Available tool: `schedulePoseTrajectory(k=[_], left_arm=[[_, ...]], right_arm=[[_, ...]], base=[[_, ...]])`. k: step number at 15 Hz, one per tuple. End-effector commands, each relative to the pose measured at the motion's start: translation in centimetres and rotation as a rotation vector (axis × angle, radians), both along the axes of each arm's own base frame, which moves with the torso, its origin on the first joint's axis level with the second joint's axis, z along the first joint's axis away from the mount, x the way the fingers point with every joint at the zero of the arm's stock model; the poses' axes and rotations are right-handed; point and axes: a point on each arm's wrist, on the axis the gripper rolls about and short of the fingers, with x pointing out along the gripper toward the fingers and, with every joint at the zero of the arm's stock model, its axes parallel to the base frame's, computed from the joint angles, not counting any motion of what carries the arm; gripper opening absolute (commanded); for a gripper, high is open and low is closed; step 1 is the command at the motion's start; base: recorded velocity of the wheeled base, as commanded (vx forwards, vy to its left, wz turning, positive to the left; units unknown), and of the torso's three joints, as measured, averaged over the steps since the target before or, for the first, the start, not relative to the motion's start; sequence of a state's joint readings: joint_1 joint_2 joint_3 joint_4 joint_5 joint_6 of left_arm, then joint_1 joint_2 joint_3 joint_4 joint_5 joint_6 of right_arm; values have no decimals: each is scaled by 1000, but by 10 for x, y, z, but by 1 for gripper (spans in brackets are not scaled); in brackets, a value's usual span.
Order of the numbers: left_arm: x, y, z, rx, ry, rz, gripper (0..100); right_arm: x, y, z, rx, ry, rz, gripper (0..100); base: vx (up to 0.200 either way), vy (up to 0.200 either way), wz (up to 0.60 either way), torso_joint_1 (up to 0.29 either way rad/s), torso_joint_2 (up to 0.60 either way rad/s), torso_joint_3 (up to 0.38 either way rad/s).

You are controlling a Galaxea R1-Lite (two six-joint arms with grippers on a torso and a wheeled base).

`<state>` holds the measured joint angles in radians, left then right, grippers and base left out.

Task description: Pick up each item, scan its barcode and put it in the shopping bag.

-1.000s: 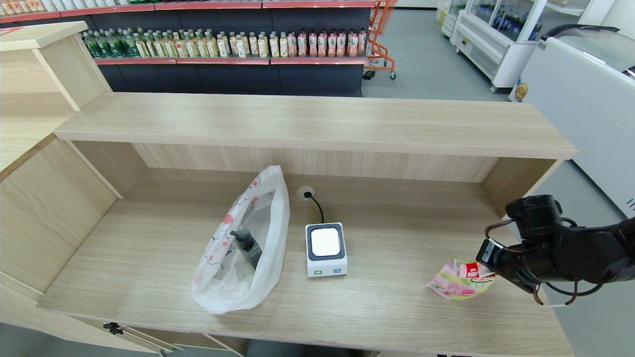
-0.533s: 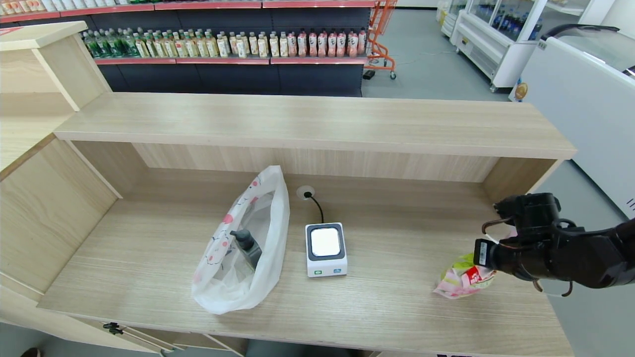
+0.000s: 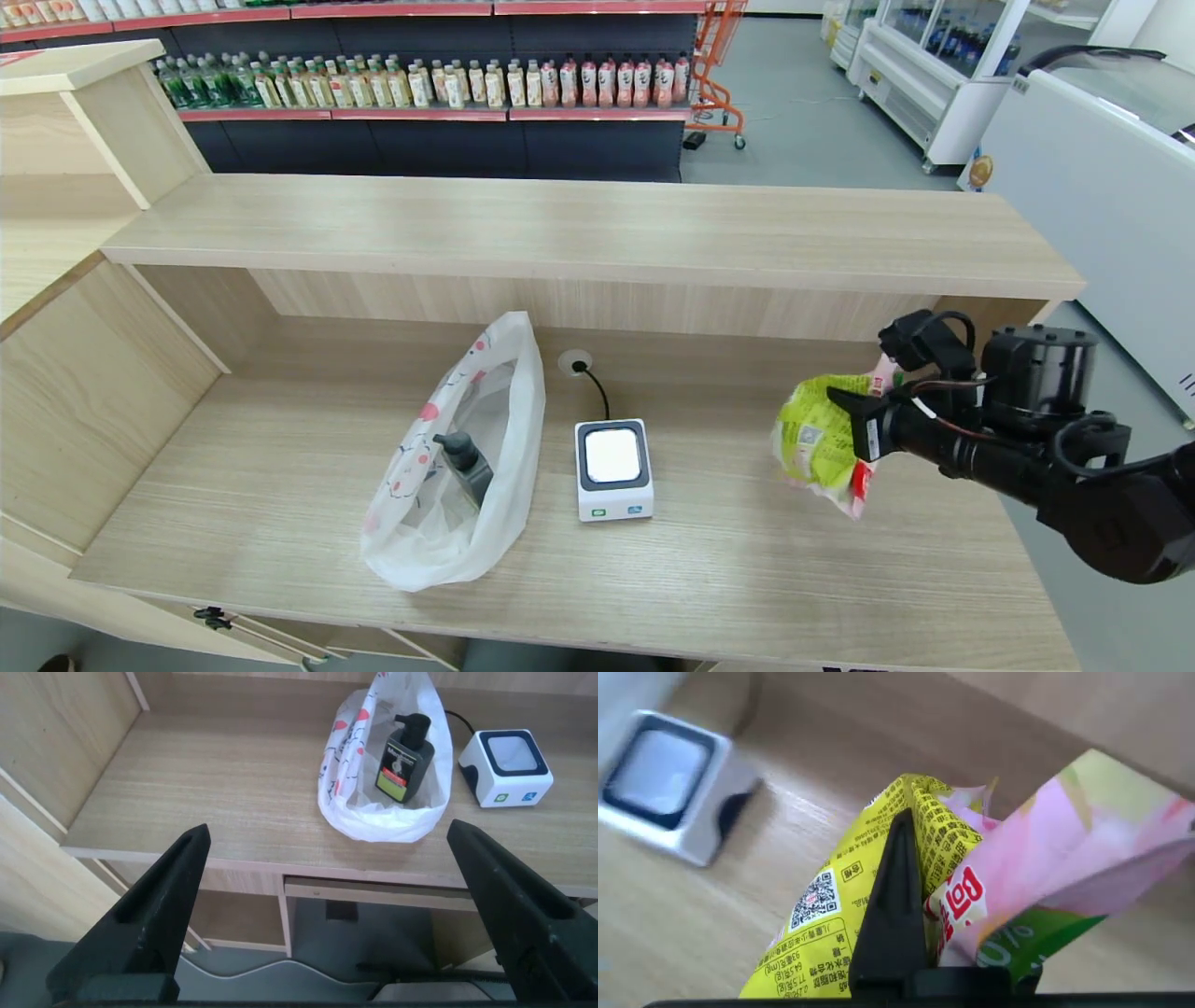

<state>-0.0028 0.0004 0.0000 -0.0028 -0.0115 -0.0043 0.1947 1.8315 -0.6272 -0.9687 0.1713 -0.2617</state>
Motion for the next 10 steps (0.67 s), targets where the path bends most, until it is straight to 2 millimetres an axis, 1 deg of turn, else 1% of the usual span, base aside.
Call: schedulePoseTrajectory(k=[1,2,3,4,5,6,8,10], left_arm=[[0,0,0,0,-1,0,100],[0,0,0,0,1,-1,100],[0,0,0,0,1,0,100],[0,0,0,0,1,0,100],[0,0,0,0,1,-1,100],[0,0,0,0,-1,0,100],[0,0,0,0,1,0,100],[0,0,0,0,1,-3,100]], right_arm=[[-16,3,14,-30,-134,195,0],[-22,3,21,-59,-222,352,0],[-30,5,31,-102,-336,557,0],[-37,6,37,-133,-414,715,0],[-41,7,40,-169,-486,829,0],[-44,8,41,-210,-561,929,0],[-48,10,38,-292,-695,1061,0],[-54,11,31,-336,-755,1159,0]], base=[[0,0,0,0,0,0],[0,0,0,0,0,0],[0,0,0,0,0,0],[0,0,0,0,0,0],[0,0,0,0,0,0],[0,0,0,0,0,0],[0,0,0,0,0,0],[0,0,0,0,0,0]])
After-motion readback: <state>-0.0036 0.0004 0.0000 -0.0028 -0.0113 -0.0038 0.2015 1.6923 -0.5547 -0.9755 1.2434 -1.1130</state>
